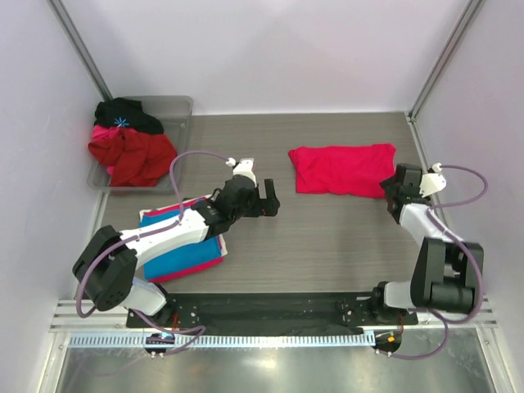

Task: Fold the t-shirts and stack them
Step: Flatten the tshirt out

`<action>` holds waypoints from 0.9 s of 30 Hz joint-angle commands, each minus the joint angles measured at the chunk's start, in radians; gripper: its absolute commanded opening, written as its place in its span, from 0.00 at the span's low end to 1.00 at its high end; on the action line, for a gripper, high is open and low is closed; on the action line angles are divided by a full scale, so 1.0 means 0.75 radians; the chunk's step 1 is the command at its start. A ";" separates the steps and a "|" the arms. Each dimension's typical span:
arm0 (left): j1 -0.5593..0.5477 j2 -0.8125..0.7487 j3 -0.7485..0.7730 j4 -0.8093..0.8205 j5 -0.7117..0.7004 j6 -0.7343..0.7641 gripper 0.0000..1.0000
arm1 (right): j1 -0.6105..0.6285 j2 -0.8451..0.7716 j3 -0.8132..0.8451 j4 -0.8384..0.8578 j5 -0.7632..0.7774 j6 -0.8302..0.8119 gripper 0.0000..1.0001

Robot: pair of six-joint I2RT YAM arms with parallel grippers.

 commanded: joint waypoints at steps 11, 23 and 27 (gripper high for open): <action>0.004 -0.184 -0.116 0.297 -0.004 0.113 1.00 | -0.112 0.465 0.297 -0.054 0.006 0.096 0.62; 0.004 -0.208 -0.114 0.275 -0.016 0.113 0.98 | -0.097 0.554 0.365 -0.028 -0.055 0.139 0.01; 0.004 -0.206 -0.101 0.262 0.000 0.113 0.98 | -0.018 0.360 0.397 -0.147 0.071 0.015 0.01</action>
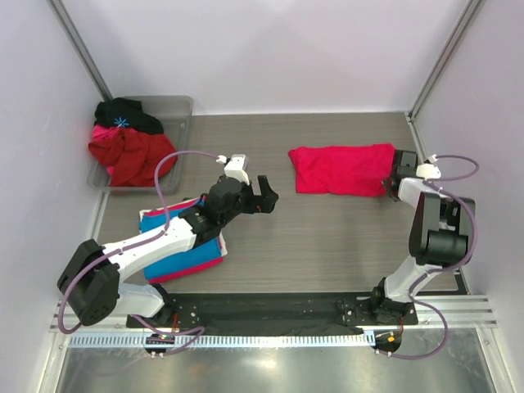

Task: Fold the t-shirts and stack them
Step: Flatten the tshirt out

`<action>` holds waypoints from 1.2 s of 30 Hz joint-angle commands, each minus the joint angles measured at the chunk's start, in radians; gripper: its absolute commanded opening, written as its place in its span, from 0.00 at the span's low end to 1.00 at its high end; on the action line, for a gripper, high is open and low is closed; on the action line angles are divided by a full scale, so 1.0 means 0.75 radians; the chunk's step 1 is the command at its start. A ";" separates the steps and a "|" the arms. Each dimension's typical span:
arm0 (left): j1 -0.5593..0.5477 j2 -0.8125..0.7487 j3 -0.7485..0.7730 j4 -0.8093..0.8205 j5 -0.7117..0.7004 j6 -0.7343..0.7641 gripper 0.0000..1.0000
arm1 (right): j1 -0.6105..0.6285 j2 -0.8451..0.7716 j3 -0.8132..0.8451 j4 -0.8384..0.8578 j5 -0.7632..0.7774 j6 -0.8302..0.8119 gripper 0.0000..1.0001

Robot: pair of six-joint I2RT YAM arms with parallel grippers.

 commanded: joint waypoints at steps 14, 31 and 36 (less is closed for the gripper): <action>-0.120 0.076 0.076 0.027 -0.038 0.096 0.99 | 0.320 -0.829 0.651 -0.390 -0.276 -0.335 0.01; -0.493 0.293 0.287 0.118 -0.238 0.326 1.00 | 0.392 -0.852 0.795 -0.583 -0.499 -0.294 0.01; -0.523 0.481 0.600 -0.016 -0.289 0.277 0.96 | 0.392 -0.921 0.764 -0.603 -0.415 -0.296 0.01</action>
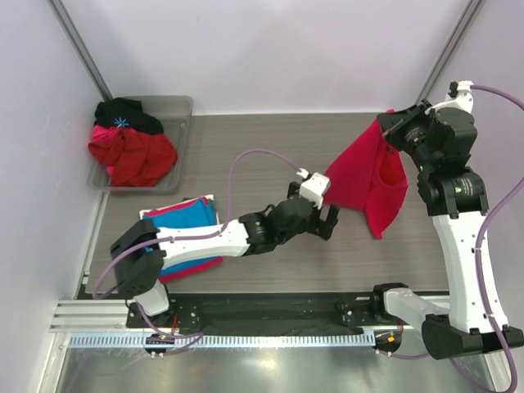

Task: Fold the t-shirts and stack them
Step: Flatten the tshirt out

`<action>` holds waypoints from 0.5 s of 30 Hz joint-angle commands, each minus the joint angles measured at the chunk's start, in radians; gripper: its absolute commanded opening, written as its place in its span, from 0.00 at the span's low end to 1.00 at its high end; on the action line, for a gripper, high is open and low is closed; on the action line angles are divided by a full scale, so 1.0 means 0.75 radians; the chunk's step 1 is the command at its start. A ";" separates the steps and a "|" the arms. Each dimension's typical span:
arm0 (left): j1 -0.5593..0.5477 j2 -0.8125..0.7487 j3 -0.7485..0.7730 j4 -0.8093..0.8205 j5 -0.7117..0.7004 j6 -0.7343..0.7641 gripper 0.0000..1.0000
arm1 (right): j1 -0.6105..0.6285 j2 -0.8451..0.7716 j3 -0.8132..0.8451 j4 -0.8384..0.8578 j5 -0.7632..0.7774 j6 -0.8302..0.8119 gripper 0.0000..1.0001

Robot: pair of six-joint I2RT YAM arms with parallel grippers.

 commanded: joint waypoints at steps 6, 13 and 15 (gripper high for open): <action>-0.021 0.275 0.444 -0.067 -0.343 0.015 0.93 | 0.007 -0.135 0.047 -0.044 0.026 -0.008 0.01; 0.008 0.551 0.777 -0.206 -0.504 0.118 0.82 | 0.006 -0.190 0.143 -0.128 0.114 -0.039 0.01; 0.038 0.588 0.820 -0.217 -0.481 0.116 0.81 | 0.004 -0.215 0.155 -0.146 0.161 -0.041 0.01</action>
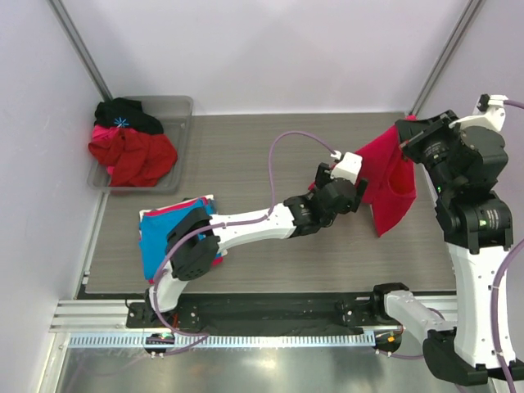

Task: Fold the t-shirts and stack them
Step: Flatten the tshirt out

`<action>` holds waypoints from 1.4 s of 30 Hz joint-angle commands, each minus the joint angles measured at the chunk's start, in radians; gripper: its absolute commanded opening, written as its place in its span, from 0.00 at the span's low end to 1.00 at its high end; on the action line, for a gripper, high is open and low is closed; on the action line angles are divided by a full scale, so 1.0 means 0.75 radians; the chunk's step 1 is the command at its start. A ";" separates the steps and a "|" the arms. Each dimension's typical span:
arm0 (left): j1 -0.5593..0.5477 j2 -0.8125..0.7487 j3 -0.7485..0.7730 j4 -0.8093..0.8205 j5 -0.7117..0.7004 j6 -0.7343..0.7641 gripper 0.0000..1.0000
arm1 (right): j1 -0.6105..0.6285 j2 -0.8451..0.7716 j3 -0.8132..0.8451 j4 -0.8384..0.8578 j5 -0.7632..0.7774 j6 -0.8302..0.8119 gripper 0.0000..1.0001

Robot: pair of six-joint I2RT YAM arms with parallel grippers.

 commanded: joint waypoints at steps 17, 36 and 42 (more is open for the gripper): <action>-0.247 -0.100 -0.078 0.024 0.391 -0.063 0.00 | -0.018 0.056 -0.075 0.010 0.482 -0.077 0.01; 0.107 -0.145 -0.276 0.315 0.910 -0.771 0.45 | 0.015 0.794 0.839 -0.154 -0.306 -0.175 0.01; 0.105 -0.567 -0.812 0.096 0.425 -0.665 0.80 | 0.368 1.019 0.645 0.029 -0.221 -0.212 0.01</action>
